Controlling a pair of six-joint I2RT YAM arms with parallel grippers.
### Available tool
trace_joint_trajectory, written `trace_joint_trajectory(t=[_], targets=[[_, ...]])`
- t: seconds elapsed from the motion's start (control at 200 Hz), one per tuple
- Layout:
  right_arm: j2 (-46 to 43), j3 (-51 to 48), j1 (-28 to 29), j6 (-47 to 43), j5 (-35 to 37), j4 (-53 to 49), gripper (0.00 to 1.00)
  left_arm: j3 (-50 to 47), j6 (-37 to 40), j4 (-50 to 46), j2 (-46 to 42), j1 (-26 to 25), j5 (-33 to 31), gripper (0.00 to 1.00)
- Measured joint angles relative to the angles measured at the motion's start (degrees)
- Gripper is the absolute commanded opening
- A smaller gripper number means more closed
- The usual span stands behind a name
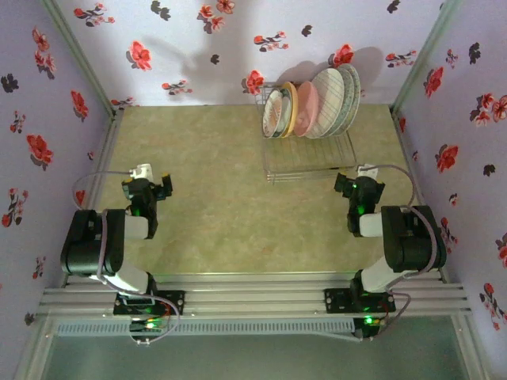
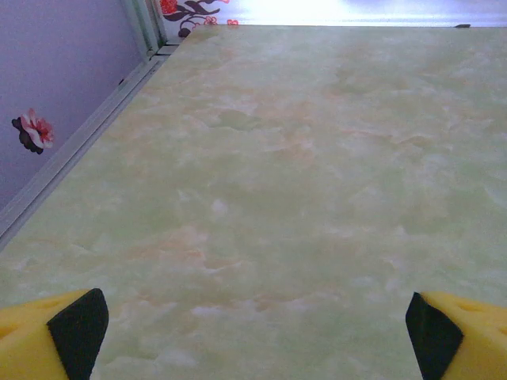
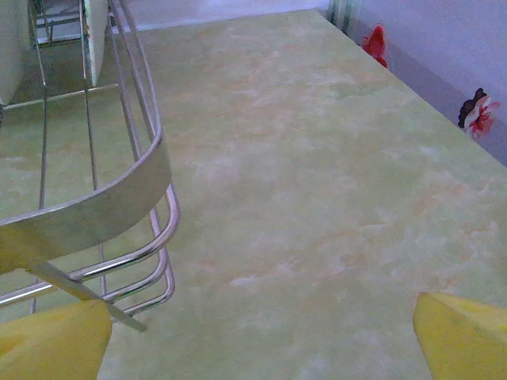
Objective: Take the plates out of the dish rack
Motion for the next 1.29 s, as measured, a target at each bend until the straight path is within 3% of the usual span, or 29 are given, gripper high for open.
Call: trace_joint_trajectory(t=[0.92,1.135,1.235,1.295], targets=[[-0.85,-1.84,0.31,-0.07,-0.31,2.36,0.99,-0.33,0.0,0.94,0.0,0.0,-0.04,1.0],[-17.14,-6.99,5.07,-1.09,8.24,-0.24,0.99,-8.5,1.6,6.03,-6.01,-3.8,-5.16,1.0],[-28.7,-1.55,5.27,-1.09,14.19,-11.8,0.99,-7.02,2.95,0.55,-15.56,-7.1,-8.39,1.0],[-32.39,7.8,5.2,0.28,18.78,-22.01,0.99,-3.1,3.37,-3.69,-20.28,-8.35,-10.64,1.0]])
